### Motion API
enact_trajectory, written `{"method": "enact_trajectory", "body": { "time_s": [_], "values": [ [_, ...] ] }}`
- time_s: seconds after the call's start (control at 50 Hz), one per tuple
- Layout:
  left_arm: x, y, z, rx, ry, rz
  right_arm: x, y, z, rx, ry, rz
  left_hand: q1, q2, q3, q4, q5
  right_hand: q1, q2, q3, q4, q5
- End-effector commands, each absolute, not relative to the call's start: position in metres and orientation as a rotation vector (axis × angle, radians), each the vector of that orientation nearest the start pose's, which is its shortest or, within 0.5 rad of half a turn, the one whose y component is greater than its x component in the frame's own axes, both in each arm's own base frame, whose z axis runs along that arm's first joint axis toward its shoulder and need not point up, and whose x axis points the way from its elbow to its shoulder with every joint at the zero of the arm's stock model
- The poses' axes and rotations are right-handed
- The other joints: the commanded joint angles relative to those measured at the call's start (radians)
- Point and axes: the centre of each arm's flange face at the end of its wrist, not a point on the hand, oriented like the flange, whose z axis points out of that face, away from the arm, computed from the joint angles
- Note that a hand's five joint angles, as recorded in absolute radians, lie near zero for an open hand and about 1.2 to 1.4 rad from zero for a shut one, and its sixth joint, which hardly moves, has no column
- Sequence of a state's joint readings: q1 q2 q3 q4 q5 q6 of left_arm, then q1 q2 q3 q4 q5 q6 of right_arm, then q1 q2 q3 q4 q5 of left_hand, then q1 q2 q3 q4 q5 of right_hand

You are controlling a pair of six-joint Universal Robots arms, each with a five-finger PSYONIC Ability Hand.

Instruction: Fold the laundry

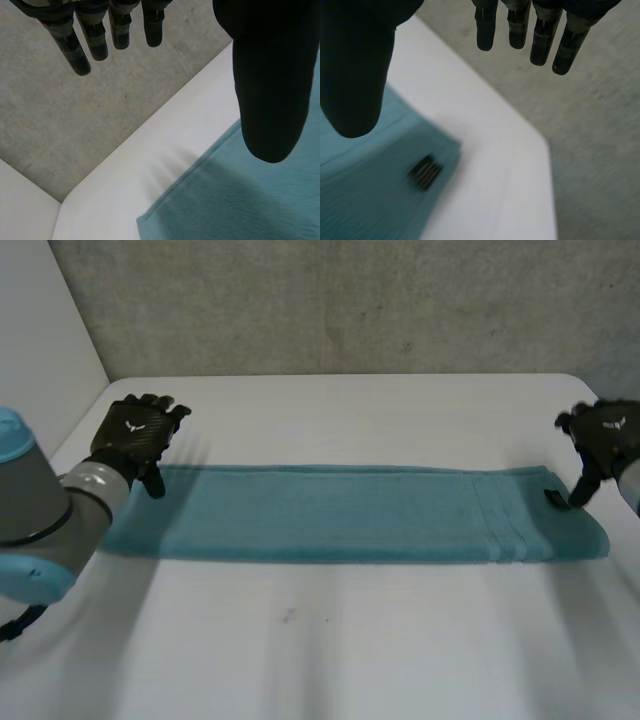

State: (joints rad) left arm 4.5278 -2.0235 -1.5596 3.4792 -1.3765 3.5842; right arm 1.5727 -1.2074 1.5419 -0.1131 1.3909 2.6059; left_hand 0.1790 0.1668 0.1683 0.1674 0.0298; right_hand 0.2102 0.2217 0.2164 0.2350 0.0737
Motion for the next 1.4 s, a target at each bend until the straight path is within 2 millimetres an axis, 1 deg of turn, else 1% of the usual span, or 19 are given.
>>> {"method": "enact_trajectory", "body": {
  "time_s": [0.02, 0.16, 0.38, 0.62, 0.82, 0.94, 1.0, 1.04, 1.06, 1.08, 1.1, 1.14, 1.2, 1.26, 1.3, 1.32, 1.36, 1.38, 1.4],
  "values": [
    [-0.208, -0.306, 0.195, 0.844, 2.209, -2.099, 0.12, -0.331, 0.179, -0.839, 2.589, -1.805, -0.005, 0.008, 0.006, 0.007, -0.03, 0.241, 0.229, 0.235, 0.216, 0.203],
    [-0.204, -0.286, 0.199, 0.679, 2.36, -2.16, 0.106, -0.328, 0.164, -0.854, 2.549, -1.781, -0.005, 0.008, 0.006, 0.007, -0.03, 0.447, 0.435, 0.441, 0.422, 0.409],
    [-0.198, -0.284, 0.189, 0.632, 2.421, -2.117, 0.102, -0.338, 0.137, -0.872, 2.52, -1.778, -0.005, 0.008, 0.006, 0.007, -0.03, 0.538, 0.527, 0.532, 0.514, 0.5],
    [-0.197, -0.285, 0.187, 0.626, 2.425, -2.109, 0.101, -0.343, 0.126, -0.884, 2.527, -1.777, -0.005, 0.008, 0.006, 0.007, -0.03, 0.612, 0.6, 0.605, 0.587, 0.574],
    [-0.197, -0.284, 0.186, 0.628, 2.43, -2.105, 0.095, -0.355, 0.118, -0.903, 2.542, -1.792, -0.005, 0.008, 0.006, 0.007, -0.03, 1.134, 1.122, 1.127, 1.109, 1.096],
    [-0.197, -0.283, 0.186, 0.631, 2.432, -2.103, 0.086, -0.36, 0.118, -0.911, 2.566, -1.814, -0.005, 0.008, 0.006, 0.007, -0.03, 1.186, 1.175, 1.18, 1.161, 1.148],
    [-0.197, -0.283, 0.186, 0.629, 2.434, -2.104, 0.076, -0.366, 0.122, -0.89, 2.609, -1.851, -0.005, 0.008, 0.006, 0.007, -0.03, 1.186, 1.175, 1.18, 1.161, 1.148],
    [-0.197, -0.283, 0.187, 0.63, 2.429, -2.107, 0.047, -0.377, 0.129, -0.788, 2.742, -1.913, -0.005, 0.008, 0.006, 0.007, -0.03, 1.186, 1.175, 1.18, 1.161, 1.148],
    [-0.197, -0.283, 0.187, 0.63, 2.427, -2.109, 0.047, -0.377, 0.129, -0.788, 2.742, -1.914, -0.005, 0.008, 0.006, 0.007, -0.03, 1.186, 1.175, 1.18, 1.161, 1.148],
    [-0.197, -0.283, 0.188, 0.63, 2.424, -2.112, 0.028, -0.382, 0.135, -0.721, 2.821, -1.959, -0.005, 0.008, 0.006, 0.007, -0.03, 1.186, 1.175, 1.18, 1.161, 1.148],
    [-0.197, -0.283, 0.188, 0.63, 2.424, -2.112, 0.028, -0.383, 0.135, -0.72, 2.821, -1.96, -0.005, 0.008, 0.006, 0.007, -0.03, 1.186, 1.175, 1.18, 1.161, 1.148],
    [-0.197, -0.283, 0.19, 0.628, 2.418, -2.117, -0.005, -0.394, 0.15, -0.605, 2.931, -2.054, -0.005, 0.008, 0.006, 0.007, -0.03, 1.186, 1.175, 1.18, 1.161, 1.148],
    [-0.197, -0.283, 0.19, 0.626, 2.416, -2.118, -0.022, -0.402, 0.164, -0.58, 2.976, -2.126, -0.005, 0.008, 0.006, 0.007, -0.03, 1.186, 1.175, 1.18, 1.161, 1.148],
    [-0.197, -0.283, 0.193, 0.625, 2.407, -2.128, -0.024, -0.405, 0.172, -0.602, 2.975, -2.166, -0.005, 0.008, 0.006, 0.007, -0.03, 1.186, 1.175, 1.18, 1.161, 1.148],
    [-0.197, -0.282, 0.195, 0.625, 2.402, -2.136, -0.018, -0.407, 0.194, -0.659, 2.93, -2.258, -0.005, 0.008, 0.006, 0.007, -0.03, 1.186, 1.175, 1.18, 1.161, 1.148],
    [-0.197, -0.282, 0.195, 0.625, 2.402, -2.136, -0.018, -0.407, 0.195, -0.659, 2.929, -2.258, -0.005, 0.008, 0.006, 0.007, -0.03, 1.186, 1.175, 1.18, 1.161, 1.148],
    [-0.197, -0.282, 0.196, 0.626, 2.396, -2.141, 0.019, -0.407, 0.217, -0.748, 2.778, -2.356, -0.005, 0.008, 0.006, 0.007, -0.03, 1.186, 1.175, 1.18, 1.161, 1.148],
    [-0.197, -0.282, 0.196, 0.626, 2.396, -2.141, 0.019, -0.407, 0.217, -0.748, 2.777, -2.356, -0.005, 0.008, 0.006, 0.007, -0.03, 1.186, 1.175, 1.18, 1.161, 1.148],
    [-0.197, -0.282, 0.199, 0.626, 2.387, -2.15, 0.048, -0.407, 0.226, -0.81, 2.669, -2.391, -0.005, 0.008, 0.006, 0.007, -0.03, 1.186, 1.175, 1.18, 1.161, 1.148]
  ]
}}
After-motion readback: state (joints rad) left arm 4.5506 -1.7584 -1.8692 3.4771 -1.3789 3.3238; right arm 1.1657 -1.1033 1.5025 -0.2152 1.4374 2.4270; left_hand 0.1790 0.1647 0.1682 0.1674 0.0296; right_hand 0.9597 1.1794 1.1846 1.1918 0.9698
